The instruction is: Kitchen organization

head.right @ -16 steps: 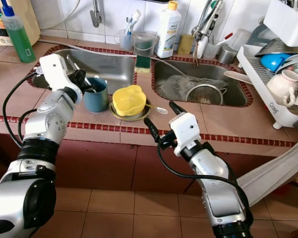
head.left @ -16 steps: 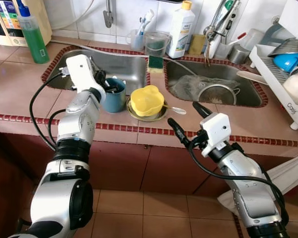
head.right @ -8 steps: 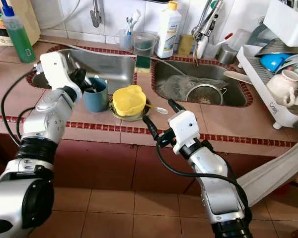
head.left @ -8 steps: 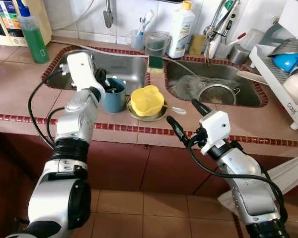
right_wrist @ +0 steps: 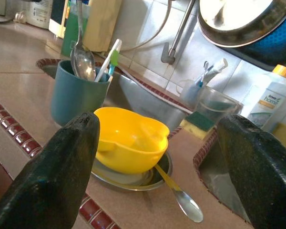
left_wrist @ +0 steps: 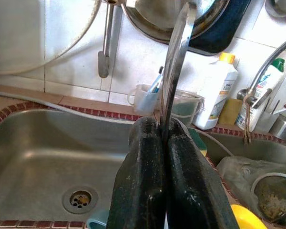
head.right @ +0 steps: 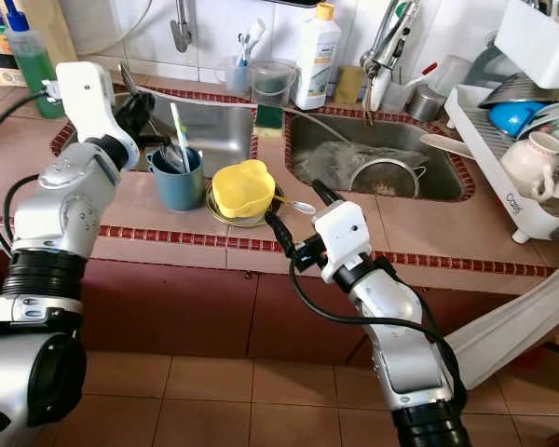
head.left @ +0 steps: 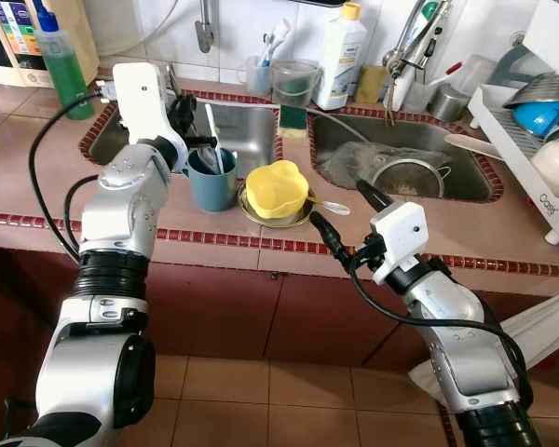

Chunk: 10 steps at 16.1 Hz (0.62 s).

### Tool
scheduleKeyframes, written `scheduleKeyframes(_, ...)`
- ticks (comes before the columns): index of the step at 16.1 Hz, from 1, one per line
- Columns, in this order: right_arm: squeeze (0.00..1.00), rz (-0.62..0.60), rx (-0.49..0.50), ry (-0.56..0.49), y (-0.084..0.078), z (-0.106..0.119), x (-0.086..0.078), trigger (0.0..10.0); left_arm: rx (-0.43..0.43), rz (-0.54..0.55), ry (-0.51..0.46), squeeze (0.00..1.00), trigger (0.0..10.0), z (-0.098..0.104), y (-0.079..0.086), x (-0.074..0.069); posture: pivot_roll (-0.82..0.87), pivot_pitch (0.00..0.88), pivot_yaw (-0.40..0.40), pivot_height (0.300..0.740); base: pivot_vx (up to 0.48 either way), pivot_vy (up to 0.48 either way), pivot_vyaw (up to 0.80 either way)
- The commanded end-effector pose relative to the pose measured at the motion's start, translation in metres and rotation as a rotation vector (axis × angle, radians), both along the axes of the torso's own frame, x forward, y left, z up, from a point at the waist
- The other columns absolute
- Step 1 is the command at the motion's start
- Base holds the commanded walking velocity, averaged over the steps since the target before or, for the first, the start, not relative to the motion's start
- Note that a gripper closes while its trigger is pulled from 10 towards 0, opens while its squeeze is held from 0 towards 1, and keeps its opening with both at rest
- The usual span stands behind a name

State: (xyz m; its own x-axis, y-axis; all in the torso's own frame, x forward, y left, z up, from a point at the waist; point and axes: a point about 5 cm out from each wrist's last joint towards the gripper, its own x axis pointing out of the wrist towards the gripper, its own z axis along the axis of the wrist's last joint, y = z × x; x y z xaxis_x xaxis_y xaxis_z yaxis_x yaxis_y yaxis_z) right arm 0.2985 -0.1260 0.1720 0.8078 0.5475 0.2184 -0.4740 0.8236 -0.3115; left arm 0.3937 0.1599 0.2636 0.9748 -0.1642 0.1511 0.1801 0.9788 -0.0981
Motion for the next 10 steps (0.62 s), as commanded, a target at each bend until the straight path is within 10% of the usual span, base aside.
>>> scheduleKeyframes(1,0.00,-0.005,-0.013,-0.007,-0.002,0.001,0.003,10.0,0.025,-0.027,-0.041,0.00,10.0,0.015,-0.005,-0.001,0.02,0.015,-0.083,0.740,0.000,0.000,0.00)
scheduleKeyframes(10,0.00,-0.009,0.072,-0.029,-0.002,0.014,0.014,10.0,0.051,0.010,-0.152,0.00,10.0,0.035,0.009,-0.015,0.04,0.000,-0.103,0.740,0.000,0.000,0.00)
